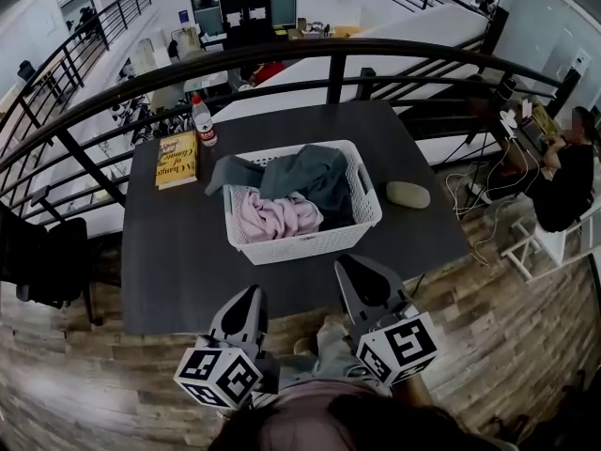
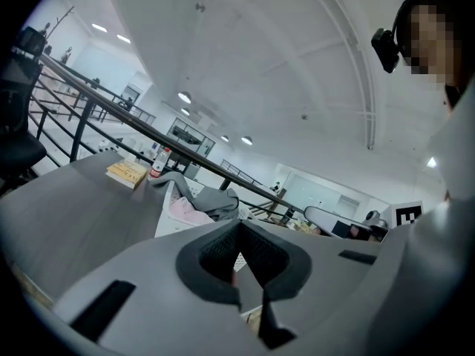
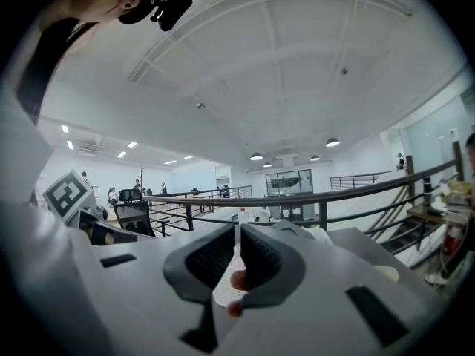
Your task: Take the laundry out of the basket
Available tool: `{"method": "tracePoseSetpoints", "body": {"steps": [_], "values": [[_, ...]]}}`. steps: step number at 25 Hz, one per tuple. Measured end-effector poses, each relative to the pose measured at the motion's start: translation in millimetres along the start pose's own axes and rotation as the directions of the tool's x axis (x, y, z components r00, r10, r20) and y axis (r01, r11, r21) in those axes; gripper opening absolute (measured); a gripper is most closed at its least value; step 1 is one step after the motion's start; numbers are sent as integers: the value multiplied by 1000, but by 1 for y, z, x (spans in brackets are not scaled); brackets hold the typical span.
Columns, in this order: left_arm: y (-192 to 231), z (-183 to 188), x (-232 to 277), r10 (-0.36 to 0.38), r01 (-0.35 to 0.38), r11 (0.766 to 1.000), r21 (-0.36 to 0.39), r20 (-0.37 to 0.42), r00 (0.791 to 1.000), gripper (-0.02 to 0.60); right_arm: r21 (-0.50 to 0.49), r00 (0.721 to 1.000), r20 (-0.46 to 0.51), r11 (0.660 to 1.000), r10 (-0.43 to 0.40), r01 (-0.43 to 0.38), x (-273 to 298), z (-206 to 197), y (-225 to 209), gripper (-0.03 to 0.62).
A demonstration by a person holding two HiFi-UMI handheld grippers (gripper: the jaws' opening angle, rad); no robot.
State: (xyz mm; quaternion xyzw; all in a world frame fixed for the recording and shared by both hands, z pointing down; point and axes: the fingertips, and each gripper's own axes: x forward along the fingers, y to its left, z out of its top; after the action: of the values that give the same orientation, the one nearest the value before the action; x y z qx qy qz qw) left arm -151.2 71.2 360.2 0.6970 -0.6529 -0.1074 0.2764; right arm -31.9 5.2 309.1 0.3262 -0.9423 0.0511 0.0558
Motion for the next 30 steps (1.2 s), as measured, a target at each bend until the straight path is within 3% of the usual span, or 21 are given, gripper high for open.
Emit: {"method": "tracePoseSetpoints", "body": {"steps": [17,30], "values": [[8,22,73,89,-89,996,-10,32,996,-2,-52,997,-39,996,69,-71,66,8,-70,101],[30,35,122,164,-162,986,-40,33,986,-2,-117,986,-130,986,106,-122,132,-1,-121,201]]}}
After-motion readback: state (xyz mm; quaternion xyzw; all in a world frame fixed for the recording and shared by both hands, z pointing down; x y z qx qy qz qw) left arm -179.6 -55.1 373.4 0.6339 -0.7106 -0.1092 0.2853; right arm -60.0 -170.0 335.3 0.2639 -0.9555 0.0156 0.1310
